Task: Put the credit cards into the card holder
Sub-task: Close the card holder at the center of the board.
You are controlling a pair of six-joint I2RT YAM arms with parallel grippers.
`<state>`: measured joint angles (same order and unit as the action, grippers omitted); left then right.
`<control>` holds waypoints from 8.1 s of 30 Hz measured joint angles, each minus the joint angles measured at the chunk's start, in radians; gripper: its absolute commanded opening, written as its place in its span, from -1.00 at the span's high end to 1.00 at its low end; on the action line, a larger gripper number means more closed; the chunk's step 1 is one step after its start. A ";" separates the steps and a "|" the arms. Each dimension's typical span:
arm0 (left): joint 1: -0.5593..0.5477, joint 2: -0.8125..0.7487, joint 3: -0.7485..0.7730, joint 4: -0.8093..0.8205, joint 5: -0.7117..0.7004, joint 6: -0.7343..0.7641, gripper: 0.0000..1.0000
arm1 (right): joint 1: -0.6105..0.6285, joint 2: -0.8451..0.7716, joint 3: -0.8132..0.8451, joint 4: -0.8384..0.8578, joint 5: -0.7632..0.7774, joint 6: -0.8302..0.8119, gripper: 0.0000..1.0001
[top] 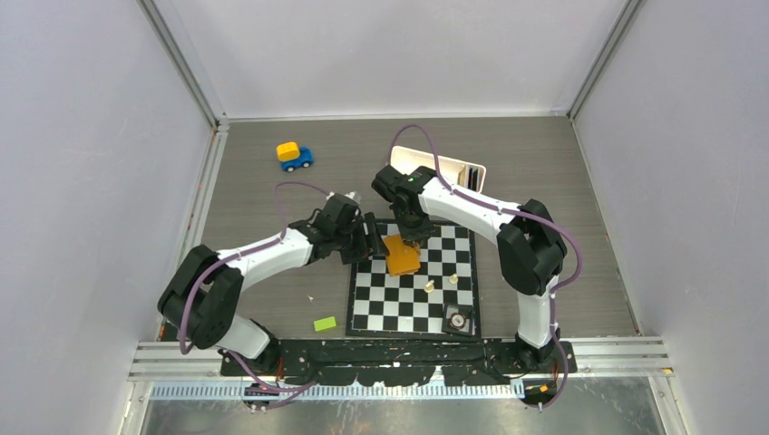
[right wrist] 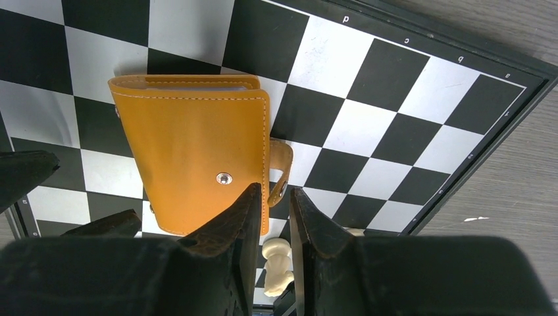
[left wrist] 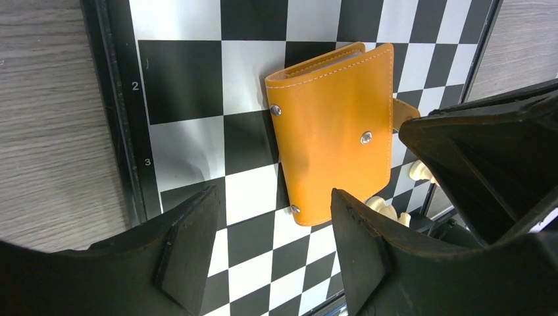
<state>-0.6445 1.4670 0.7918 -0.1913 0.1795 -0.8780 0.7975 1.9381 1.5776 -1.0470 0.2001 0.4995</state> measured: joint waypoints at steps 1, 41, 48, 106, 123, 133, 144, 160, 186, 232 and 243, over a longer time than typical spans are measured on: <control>0.000 0.005 0.003 0.000 0.000 0.001 -0.28 | 0.000 0.000 0.000 0.000 0.001 0.000 0.54; -0.062 0.180 0.175 -0.079 -0.127 0.049 0.15 | -0.129 -0.152 -0.297 0.336 -0.325 0.027 0.99; -0.062 0.182 0.175 -0.079 -0.130 0.048 0.20 | -0.141 -0.178 -0.327 0.395 -0.378 0.052 0.99; -0.063 0.188 0.175 -0.074 -0.127 0.044 0.29 | -0.145 -0.168 -0.363 0.466 -0.445 0.075 0.99; -0.063 0.188 0.175 -0.073 -0.127 0.043 0.30 | -0.110 -0.149 -0.377 0.486 -0.402 0.085 0.99; -0.063 0.189 0.175 -0.073 -0.127 0.043 0.30 | -0.103 -0.152 -0.384 0.495 -0.389 0.105 0.99; -0.064 0.183 0.175 -0.076 -0.127 0.050 0.25 | -0.107 -0.194 -0.349 0.398 -0.392 0.085 0.36; -0.064 0.182 0.175 -0.077 -0.127 0.052 0.25 | -0.177 -0.262 -0.334 0.361 -0.391 0.051 0.27; -0.064 0.182 0.175 -0.076 -0.126 0.052 0.28 | -0.035 -0.140 -0.256 0.304 -0.153 0.052 0.31; -0.064 0.182 0.175 -0.076 -0.122 0.051 0.29 | -0.024 -0.132 -0.243 0.216 0.057 0.047 0.99; -0.064 0.182 0.175 -0.075 -0.119 0.048 0.32 | -0.159 -0.243 -0.400 0.385 -0.246 0.018 0.99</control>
<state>-0.7086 1.6489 0.9668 -0.2661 0.0608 -0.8295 0.6388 1.6955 1.1778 -0.6624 -0.0456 0.5179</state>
